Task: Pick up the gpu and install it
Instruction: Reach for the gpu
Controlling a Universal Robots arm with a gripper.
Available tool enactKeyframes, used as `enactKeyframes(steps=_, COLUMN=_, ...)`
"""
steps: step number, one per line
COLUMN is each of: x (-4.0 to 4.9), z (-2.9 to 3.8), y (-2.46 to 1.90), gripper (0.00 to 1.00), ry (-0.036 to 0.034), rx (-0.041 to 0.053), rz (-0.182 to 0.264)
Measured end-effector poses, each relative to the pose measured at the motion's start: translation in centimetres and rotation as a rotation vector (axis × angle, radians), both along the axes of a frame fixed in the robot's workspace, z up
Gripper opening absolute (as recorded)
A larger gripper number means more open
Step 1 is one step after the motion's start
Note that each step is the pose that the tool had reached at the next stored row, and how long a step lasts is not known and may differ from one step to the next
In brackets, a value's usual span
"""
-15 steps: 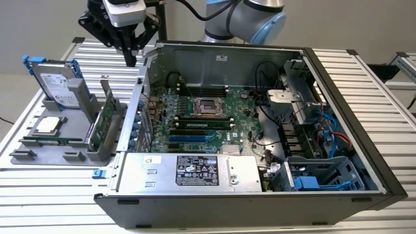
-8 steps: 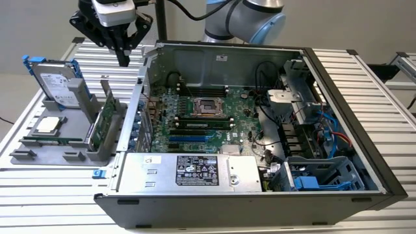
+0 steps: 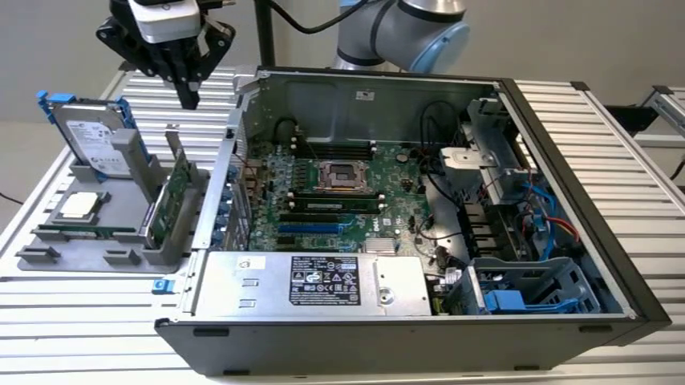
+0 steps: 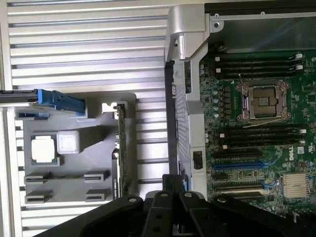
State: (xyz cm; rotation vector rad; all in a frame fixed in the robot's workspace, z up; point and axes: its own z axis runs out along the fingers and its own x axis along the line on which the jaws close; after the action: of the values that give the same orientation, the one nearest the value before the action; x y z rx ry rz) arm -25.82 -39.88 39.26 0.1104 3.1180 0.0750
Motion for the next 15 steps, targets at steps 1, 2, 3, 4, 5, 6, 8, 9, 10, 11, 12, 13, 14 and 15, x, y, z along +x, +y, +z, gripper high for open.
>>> enactKeyframes(steps=1, x=-0.19, z=0.0, y=0.0, gripper=0.0, ry=0.0, rx=0.0, rz=0.0)
enactKeyframes(steps=2, x=-0.39, z=0.0, y=0.0, gripper=0.0, ry=0.0, rx=0.0, rz=0.0)
enactKeyframes(steps=3, x=-0.58, z=0.0, y=0.0, gripper=0.0, ry=0.0, rx=0.0, rz=0.0)
enactKeyframes(steps=4, x=-0.78, z=0.0, y=0.0, gripper=0.0, ry=0.0, rx=0.0, rz=0.0)
enactKeyframes(steps=5, x=-0.98, z=0.0, y=0.0, gripper=0.0, ry=0.0, rx=0.0, rz=0.0)
enactKeyframes(steps=6, x=-1.15, z=0.0, y=0.0, gripper=0.0, ry=0.0, rx=0.0, rz=0.0)
enactKeyframes(steps=8, x=-1.58, z=0.0, y=0.0, gripper=0.0, ry=0.0, rx=0.0, rz=0.0)
enactKeyframes(steps=9, x=-1.77, z=0.0, y=0.0, gripper=0.0, ry=0.0, rx=0.0, rz=0.0)
enactKeyframes(steps=10, x=-1.98, z=0.0, y=0.0, gripper=0.0, ry=0.0001, rx=0.0, rz=0.0)
enactKeyframes(steps=11, x=-2.18, z=0.0, y=0.0, gripper=0.0, ry=0.0, rx=0.0001, rz=0.0)
enactKeyframes(steps=12, x=-2.39, z=0.0, y=0.0, gripper=0.0, ry=0.0, rx=0.0, rz=0.0)
enactKeyframes(steps=13, x=-2.58, z=0.0, y=0.0, gripper=0.0, ry=0.0, rx=0.0, rz=0.0)
enactKeyframes(steps=14, x=-2.78, z=0.0, y=0.0, gripper=0.0, ry=0.0, rx=0.0, rz=0.0)
enactKeyframes(steps=15, x=-2.96, z=0.0, y=0.0, gripper=0.0, ry=0.0001, rx=0.0, rz=0.0)
